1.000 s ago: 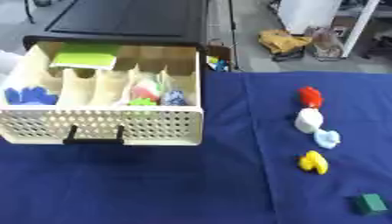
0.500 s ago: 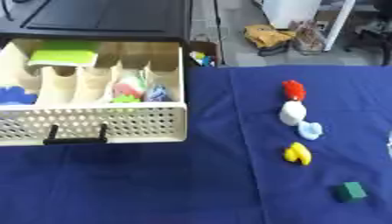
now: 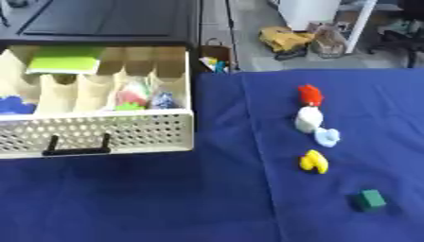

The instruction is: Pick up objects from table and place into drawer.

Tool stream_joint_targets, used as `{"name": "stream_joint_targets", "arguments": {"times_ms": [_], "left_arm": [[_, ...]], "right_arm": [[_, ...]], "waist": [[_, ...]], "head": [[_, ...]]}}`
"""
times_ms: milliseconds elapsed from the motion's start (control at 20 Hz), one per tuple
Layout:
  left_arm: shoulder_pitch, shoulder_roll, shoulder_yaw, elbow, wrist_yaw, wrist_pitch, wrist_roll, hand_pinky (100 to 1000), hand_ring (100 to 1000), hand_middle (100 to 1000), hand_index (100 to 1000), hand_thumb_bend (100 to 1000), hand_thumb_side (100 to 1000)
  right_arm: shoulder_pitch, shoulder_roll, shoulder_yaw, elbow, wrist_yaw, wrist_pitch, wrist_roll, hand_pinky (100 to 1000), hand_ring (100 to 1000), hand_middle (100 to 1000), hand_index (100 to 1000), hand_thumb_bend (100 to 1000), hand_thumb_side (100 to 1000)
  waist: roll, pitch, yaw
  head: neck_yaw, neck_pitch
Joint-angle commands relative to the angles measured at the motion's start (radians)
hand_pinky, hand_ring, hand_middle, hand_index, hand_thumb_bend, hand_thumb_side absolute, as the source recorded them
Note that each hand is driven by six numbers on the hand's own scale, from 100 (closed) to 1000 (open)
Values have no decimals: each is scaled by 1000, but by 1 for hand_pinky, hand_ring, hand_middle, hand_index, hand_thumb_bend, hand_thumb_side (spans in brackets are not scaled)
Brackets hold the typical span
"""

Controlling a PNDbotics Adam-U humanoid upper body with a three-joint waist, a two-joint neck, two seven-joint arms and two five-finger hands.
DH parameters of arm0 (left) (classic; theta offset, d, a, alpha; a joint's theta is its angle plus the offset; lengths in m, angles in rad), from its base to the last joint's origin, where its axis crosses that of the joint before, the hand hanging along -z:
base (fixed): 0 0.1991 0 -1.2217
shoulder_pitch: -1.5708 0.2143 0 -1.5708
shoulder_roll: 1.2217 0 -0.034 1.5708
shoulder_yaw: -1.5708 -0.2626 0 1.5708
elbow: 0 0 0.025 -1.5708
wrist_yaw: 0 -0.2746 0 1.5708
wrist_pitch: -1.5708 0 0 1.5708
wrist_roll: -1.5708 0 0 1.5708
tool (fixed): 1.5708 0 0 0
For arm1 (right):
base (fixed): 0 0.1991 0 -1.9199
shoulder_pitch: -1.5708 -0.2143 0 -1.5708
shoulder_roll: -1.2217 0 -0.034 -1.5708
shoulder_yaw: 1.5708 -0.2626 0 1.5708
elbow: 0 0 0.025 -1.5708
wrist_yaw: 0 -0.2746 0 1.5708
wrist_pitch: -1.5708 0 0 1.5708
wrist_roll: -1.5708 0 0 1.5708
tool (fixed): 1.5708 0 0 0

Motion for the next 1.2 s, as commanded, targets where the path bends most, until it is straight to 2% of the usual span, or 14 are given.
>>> {"name": "stream_joint_targets", "arguments": {"times_ms": [50, 350, 550, 600, 750, 800, 850, 1200], "left_arm": [[-1, 20, -1, -13, 4, -2, -6, 429, 585, 630, 813, 270, 948], [6, 22, -5, -13, 5, -2, -11, 427, 585, 630, 813, 270, 948], [10, 25, -8, -13, 6, -1, -14, 427, 586, 630, 813, 270, 948], [11, 26, -8, -13, 6, 0, -14, 427, 586, 630, 813, 270, 947], [14, 30, -9, -13, 8, 1, -15, 427, 586, 631, 813, 269, 948], [14, 31, -10, -13, 8, 1, -16, 427, 586, 631, 813, 269, 953], [15, 32, -11, -13, 9, 1, -16, 427, 586, 631, 813, 270, 948], [23, 40, -15, -13, 12, 2, -21, 427, 586, 631, 813, 270, 948]], "right_arm": [[-41, -90, 22, -15, -6, 64, 99, 653, 737, 604, 651, 479, 1000], [-104, -196, 75, -4, -4, 159, 301, 660, 745, 595, 633, 586, 1000], [-147, -242, 106, 43, -2, 188, 429, 665, 750, 591, 637, 641, 975], [-158, -252, 112, 58, 0, 189, 457, 665, 750, 593, 640, 657, 992], [-190, -279, 133, 116, 15, 182, 529, 668, 755, 601, 662, 660, 961], [-201, -285, 141, 140, 23, 177, 553, 669, 757, 603, 667, 625, 894], [-215, -292, 151, 171, 32, 171, 580, 672, 760, 609, 676, 661, 937], [-315, -293, 223, 400, 104, 94, 738, 680, 769, 624, 734, 652, 875]], "waist": [[4, -21, 3], [3, -27, 5], [-1, -33, 7], [-2, -35, 7], [-6, -39, 9], [-7, -41, 9], [-8, -42, 10], [-14, -52, 12]], "head": [[5, 10], [9, 19], [7, 23], [7, 23], [7, 25], [7, 25], [6, 27], [0, 30]]}}
